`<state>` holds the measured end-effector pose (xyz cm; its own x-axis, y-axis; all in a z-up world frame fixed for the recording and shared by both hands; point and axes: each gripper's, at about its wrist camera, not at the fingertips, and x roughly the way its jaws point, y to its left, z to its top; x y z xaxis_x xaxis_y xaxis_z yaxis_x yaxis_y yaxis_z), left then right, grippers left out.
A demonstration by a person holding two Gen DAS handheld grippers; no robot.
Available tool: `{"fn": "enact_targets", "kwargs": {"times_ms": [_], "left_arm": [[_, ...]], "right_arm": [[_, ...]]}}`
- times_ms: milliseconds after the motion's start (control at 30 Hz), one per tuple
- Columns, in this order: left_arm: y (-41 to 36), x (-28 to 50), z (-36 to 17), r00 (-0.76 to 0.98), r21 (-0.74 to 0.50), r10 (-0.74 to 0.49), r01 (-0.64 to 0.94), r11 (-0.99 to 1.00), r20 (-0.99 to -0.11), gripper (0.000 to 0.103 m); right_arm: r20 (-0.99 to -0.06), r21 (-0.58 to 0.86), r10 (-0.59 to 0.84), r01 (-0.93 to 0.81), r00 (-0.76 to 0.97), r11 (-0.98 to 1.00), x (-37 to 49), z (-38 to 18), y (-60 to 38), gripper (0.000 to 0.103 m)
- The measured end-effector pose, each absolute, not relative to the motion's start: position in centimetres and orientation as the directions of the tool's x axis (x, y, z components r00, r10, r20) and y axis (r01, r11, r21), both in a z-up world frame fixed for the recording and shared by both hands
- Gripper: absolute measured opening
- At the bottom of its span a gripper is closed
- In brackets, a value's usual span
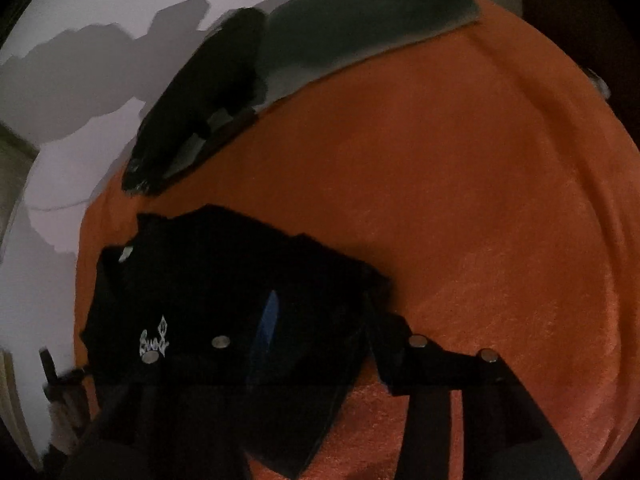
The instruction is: Fold clothes
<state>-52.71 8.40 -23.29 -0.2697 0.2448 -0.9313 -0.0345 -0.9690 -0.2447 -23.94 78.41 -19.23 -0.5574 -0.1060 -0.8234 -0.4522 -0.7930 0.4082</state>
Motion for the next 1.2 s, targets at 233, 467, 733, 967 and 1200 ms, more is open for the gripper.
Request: {"fn": "enact_targets", "kwargs": {"times_ms": [233, 467, 733, 967, 1200], "left_arm": [[9.6, -53.0, -22.0, -0.332, -0.271, 0.279, -0.072, -0.960, -0.901, 0.045], [9.6, -52.7, -21.8, -0.333, -0.279, 0.282, -0.059, -0.959, -0.900, 0.047], [11.5, -56.3, -20.7, -0.387, -0.231, 0.241, -0.072, -0.970, -0.890, 0.050], [13.4, -58.3, -22.3, -0.341, -0.232, 0.226, -0.023, -0.972, -0.912, 0.060], [15.4, -59.7, -23.2, -0.356, -0.238, 0.234, -0.032, -0.971, -0.905, 0.050]], "right_arm": [[-0.742, 0.240, 0.212, -0.546, -0.636, -0.802, -22.1, -14.2, 79.4, 0.000], [-0.819, 0.214, 0.222, -0.640, -0.530, -0.738, -22.0, -15.9, 83.4, 0.000], [-0.825, 0.449, -0.105, -0.530, -0.556, -0.719, -23.8, -19.6, 82.4, 0.065], [-0.852, 0.373, -0.023, -0.575, -0.524, -0.728, -25.2, -20.2, 81.2, 0.005], [-0.795, 0.298, 0.127, -0.564, -0.594, -0.770, -24.4, -16.6, 80.7, 0.005]]}}
